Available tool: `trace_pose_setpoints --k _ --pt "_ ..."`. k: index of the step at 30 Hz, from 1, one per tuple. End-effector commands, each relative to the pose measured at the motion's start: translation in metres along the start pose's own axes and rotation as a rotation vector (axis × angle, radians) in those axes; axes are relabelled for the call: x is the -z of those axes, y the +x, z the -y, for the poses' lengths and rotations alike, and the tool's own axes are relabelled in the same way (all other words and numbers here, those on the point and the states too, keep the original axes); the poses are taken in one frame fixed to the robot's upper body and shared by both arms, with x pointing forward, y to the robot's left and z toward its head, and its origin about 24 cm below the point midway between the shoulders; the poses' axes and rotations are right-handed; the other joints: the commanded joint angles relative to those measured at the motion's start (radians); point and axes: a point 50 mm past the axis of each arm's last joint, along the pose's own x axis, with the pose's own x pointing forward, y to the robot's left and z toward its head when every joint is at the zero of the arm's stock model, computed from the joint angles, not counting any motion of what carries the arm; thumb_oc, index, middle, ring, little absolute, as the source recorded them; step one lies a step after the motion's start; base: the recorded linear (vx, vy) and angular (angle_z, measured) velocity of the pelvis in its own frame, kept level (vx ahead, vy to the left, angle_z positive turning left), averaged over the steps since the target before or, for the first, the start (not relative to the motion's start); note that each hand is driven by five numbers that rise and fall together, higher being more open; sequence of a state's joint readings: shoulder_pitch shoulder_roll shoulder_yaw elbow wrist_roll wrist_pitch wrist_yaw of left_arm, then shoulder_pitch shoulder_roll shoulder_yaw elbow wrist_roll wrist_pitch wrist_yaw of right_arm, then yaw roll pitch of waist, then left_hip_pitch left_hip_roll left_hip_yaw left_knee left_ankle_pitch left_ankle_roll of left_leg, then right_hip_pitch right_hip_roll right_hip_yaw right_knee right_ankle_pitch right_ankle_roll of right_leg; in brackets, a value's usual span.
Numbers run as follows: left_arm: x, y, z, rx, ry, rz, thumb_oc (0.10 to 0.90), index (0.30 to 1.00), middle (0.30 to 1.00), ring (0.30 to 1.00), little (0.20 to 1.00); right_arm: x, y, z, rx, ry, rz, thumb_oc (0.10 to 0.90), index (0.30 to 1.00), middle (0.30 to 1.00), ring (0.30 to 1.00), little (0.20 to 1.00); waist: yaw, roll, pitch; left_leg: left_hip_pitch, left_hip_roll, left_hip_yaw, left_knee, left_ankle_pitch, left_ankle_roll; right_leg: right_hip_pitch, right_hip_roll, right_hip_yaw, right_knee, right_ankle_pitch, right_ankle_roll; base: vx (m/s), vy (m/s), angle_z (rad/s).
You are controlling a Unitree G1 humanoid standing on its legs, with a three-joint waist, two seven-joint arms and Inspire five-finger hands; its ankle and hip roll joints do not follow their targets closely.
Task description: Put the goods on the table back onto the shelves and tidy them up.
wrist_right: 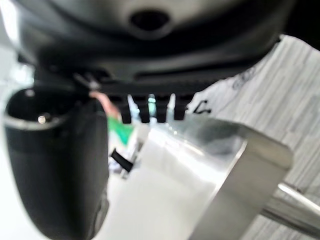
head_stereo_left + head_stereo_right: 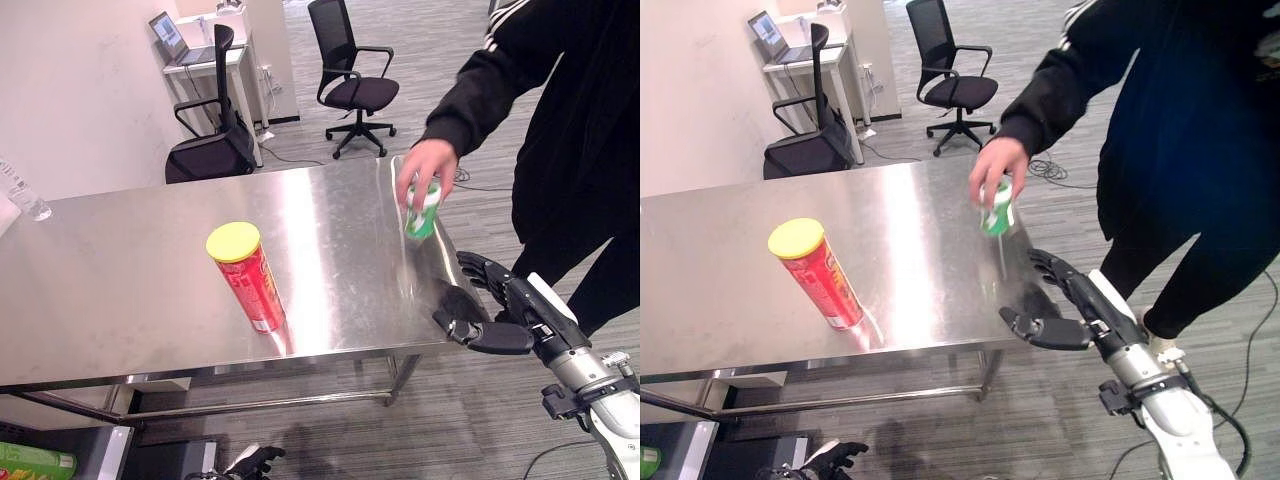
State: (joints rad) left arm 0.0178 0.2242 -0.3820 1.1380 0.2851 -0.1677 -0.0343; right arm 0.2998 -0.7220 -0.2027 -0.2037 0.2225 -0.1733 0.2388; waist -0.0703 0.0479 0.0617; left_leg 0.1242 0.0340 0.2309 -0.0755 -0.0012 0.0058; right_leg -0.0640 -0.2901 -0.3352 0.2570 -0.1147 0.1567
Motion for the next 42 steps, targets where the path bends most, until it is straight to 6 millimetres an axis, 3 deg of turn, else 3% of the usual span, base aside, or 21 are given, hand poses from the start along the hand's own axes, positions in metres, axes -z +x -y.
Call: trace_pose_setpoints --k 1,23,35,42 --pt "0.005 -0.003 -0.029 -0.056 0.025 0.007 0.800 0.900 0.900 0.900 0.900 -0.044 0.013 0.019 0.124 -0.022 0.260 0.800 0.900 0.900 0.900 0.900 0.015 -0.070 -0.003 0.018 0.039 -0.011 -0.012 -0.054 -0.074 0.123 -0.046 0.019 -0.203 0.218 0.059 0.02 -0.037 0.05" --pt "-0.004 -0.002 -0.036 -0.089 -0.002 0.040 0.800 0.900 0.900 0.900 0.900 -0.034 0.003 0.035 0.384 -0.109 0.204 0.800 0.900 0.900 0.900 0.900 0.011 -0.075 -0.003 0.024 0.031 -0.015 -0.012 -0.069 -0.066 0.137 -0.046 0.021 -0.209 0.222 0.062 0.01 0.004 0.00" --pt "-0.005 -0.002 -0.038 -0.105 0.020 0.041 0.800 0.900 0.900 0.900 0.900 -0.009 0.039 0.016 0.382 -0.040 0.133 0.800 0.900 0.900 0.900 0.900 0.042 -0.077 -0.007 0.034 0.031 -0.016 -0.012 -0.071 -0.066 0.151 -0.044 0.021 -0.222 0.213 0.055 0.01 -0.002 0.02" --pt "-0.002 -0.003 -0.039 -0.107 0.008 0.036 0.800 0.900 0.900 0.900 0.900 -0.009 0.046 0.017 0.364 -0.033 0.135 0.800 0.900 0.900 0.900 0.900 0.052 -0.075 -0.006 0.034 0.033 -0.019 -0.012 -0.069 -0.070 0.159 -0.042 0.013 -0.222 0.208 0.052 0.01 -0.008 0.00"
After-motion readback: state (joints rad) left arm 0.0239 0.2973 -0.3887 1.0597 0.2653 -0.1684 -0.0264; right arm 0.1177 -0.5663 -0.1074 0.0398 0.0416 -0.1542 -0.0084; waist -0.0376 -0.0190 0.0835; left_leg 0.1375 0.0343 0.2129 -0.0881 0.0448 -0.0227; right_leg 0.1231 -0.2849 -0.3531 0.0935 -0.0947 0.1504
